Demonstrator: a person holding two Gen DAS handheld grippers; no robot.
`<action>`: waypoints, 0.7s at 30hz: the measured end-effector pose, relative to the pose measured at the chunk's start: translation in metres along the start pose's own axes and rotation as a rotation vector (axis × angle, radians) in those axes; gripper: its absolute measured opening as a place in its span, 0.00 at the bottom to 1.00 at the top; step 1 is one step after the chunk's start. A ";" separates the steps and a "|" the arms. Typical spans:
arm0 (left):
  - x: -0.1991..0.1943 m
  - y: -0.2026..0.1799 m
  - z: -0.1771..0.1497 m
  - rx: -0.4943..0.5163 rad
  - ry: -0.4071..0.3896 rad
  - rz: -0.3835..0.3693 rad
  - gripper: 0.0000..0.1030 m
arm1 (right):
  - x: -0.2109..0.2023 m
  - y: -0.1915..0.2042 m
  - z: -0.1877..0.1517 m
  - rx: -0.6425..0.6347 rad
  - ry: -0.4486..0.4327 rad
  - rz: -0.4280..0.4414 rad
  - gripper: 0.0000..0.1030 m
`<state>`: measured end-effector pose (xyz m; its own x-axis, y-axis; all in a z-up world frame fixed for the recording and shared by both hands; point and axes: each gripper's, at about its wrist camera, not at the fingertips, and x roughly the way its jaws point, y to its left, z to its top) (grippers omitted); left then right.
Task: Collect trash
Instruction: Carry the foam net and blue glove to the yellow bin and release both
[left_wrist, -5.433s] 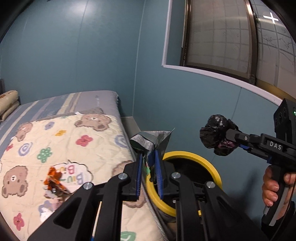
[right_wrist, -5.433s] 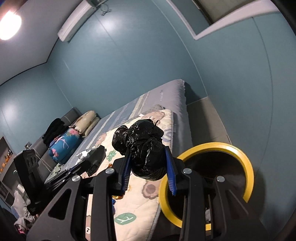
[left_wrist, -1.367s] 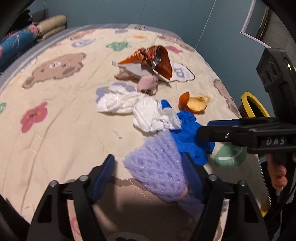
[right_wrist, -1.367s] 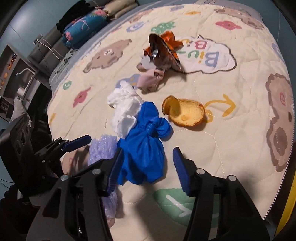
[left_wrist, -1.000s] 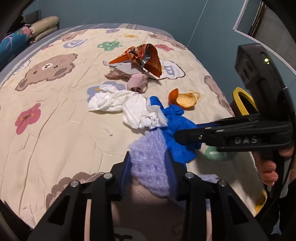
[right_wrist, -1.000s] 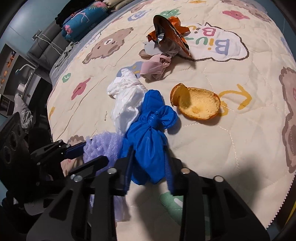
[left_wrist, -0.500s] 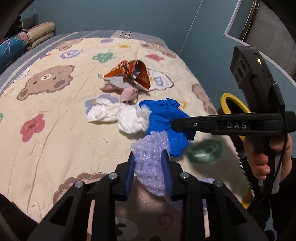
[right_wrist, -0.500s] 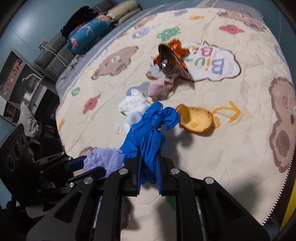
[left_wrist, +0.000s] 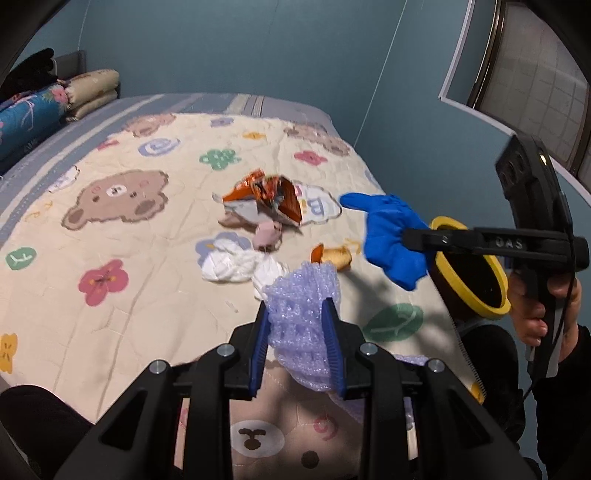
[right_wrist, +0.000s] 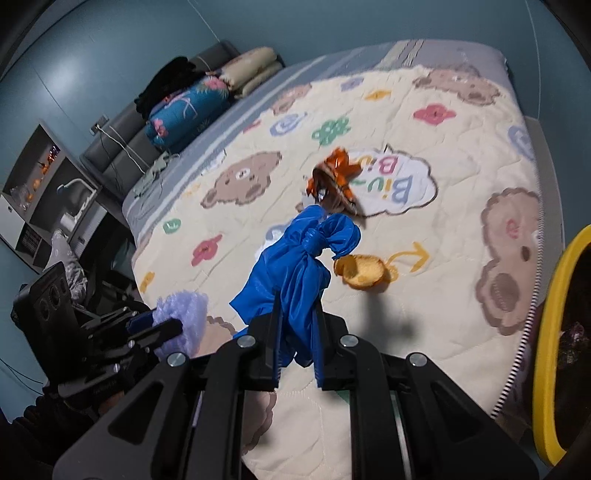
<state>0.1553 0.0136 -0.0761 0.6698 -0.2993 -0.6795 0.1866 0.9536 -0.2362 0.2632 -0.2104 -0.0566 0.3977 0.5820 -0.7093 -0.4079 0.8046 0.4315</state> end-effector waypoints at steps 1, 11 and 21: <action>-0.004 0.000 0.002 -0.001 -0.012 -0.001 0.26 | -0.008 0.000 0.000 0.000 -0.015 -0.002 0.12; -0.039 -0.009 0.033 0.009 -0.164 0.050 0.26 | -0.079 -0.004 -0.004 0.011 -0.168 -0.029 0.12; -0.047 -0.047 0.079 0.030 -0.263 0.027 0.26 | -0.154 -0.039 -0.010 0.090 -0.385 -0.148 0.12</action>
<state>0.1714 -0.0146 0.0216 0.8379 -0.2589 -0.4806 0.1843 0.9628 -0.1974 0.2096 -0.3327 0.0296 0.7317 0.4472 -0.5145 -0.2568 0.8800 0.3996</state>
